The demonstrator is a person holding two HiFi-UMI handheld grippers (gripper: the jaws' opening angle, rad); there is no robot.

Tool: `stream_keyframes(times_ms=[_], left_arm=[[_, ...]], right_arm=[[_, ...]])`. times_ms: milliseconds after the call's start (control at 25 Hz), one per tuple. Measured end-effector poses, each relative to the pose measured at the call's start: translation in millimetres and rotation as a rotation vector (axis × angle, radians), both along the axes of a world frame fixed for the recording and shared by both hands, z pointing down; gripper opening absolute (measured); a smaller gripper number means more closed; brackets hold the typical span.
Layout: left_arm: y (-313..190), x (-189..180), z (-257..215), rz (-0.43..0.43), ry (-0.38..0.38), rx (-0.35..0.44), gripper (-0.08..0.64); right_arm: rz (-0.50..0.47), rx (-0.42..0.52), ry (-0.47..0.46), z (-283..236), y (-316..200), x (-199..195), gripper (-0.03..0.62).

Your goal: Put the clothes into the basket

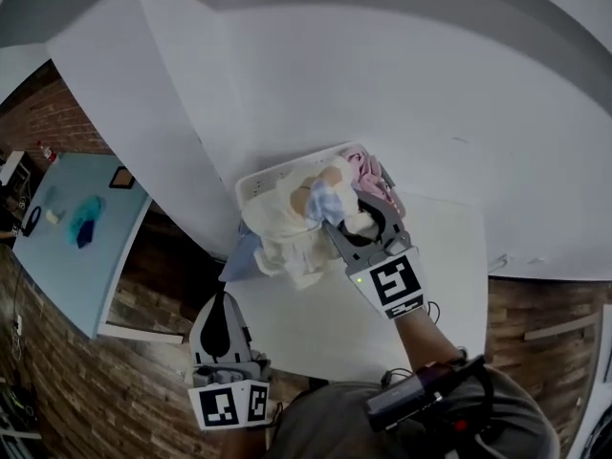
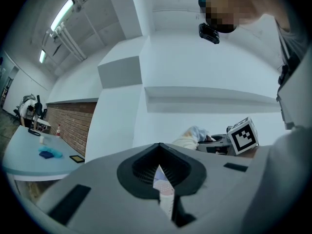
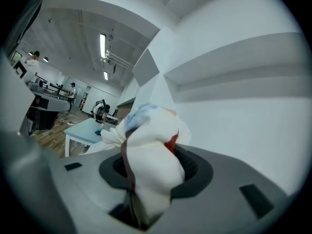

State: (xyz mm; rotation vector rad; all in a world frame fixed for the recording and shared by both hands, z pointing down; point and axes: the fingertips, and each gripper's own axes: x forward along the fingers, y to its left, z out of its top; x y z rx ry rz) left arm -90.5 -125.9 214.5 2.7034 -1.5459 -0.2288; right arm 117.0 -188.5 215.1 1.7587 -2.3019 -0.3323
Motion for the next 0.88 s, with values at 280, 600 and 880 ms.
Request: stream_keyframes(times_ms=[280, 600, 880], left_arm=[[-13.6, 27.3, 7.0, 0.029, -0.012, -0.035, 0.008], [-8.2, 47.4, 29.0, 0.027, -0.035, -0.095, 0.008], [12.6, 53.5, 16.3, 0.046, -0.027, -0.062, 0.008]], right_arm=[[0.064, -0.235, 0.027, 63.3, -14.4, 40.9, 0.223], [0.013, -0.36, -0.001, 89.3, -11.7, 60.1, 0.373], [0.076, -0.28, -0.001, 62.7, 20.0, 79.5, 0.368]])
